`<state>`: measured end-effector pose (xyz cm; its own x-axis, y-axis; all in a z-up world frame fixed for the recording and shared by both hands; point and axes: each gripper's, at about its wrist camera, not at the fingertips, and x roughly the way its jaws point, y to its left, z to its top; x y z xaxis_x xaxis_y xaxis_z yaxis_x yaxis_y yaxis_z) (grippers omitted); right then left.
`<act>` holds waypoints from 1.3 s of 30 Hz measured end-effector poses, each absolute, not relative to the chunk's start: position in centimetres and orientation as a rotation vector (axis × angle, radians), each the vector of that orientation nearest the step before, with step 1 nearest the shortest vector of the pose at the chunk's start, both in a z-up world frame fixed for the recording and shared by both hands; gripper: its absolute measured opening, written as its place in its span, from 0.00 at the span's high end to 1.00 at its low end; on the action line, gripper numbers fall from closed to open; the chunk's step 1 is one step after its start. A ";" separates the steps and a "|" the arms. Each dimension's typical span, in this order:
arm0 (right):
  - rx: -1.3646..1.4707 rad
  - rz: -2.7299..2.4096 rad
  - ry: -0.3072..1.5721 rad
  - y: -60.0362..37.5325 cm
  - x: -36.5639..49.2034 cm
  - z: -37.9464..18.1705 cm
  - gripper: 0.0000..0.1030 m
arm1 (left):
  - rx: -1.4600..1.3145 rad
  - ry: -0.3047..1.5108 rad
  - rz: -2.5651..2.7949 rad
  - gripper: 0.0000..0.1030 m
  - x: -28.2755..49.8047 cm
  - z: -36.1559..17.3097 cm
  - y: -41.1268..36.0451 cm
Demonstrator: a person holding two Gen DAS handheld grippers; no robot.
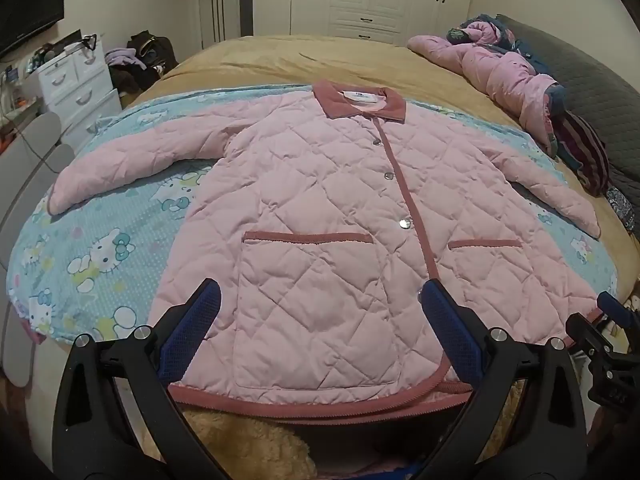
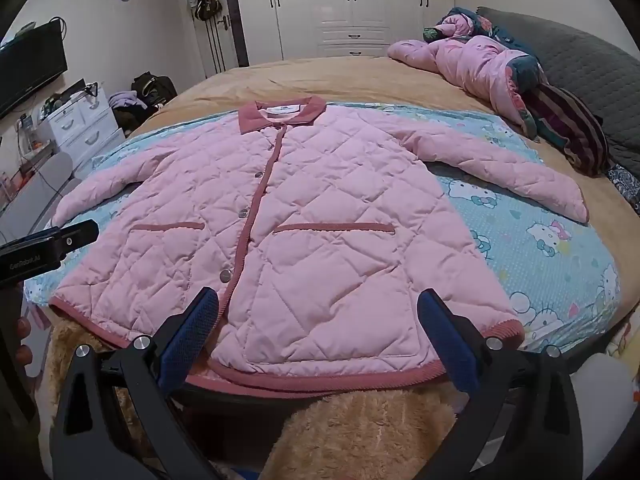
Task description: Fold large clothes
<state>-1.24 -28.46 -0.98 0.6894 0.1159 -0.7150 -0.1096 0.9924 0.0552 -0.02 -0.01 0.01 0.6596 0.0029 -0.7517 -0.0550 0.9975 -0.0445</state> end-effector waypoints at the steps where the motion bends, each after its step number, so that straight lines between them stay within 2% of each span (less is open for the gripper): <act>1: 0.010 0.127 0.802 -28.5 -1.3 -1.0 0.04 | -0.064 0.851 0.034 0.09 0.0 0.0 0.0; 39: 0.010 0.152 0.789 -27.9 -1.0 0.2 0.04 | -0.063 0.836 0.030 0.09 0.2 0.5 -0.2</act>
<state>-1.01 -27.86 0.19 0.6945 0.1403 -0.7057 -0.1327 0.9890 0.0660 0.19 -0.16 0.50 0.6699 0.0018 -0.7425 -0.0512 0.9977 -0.0438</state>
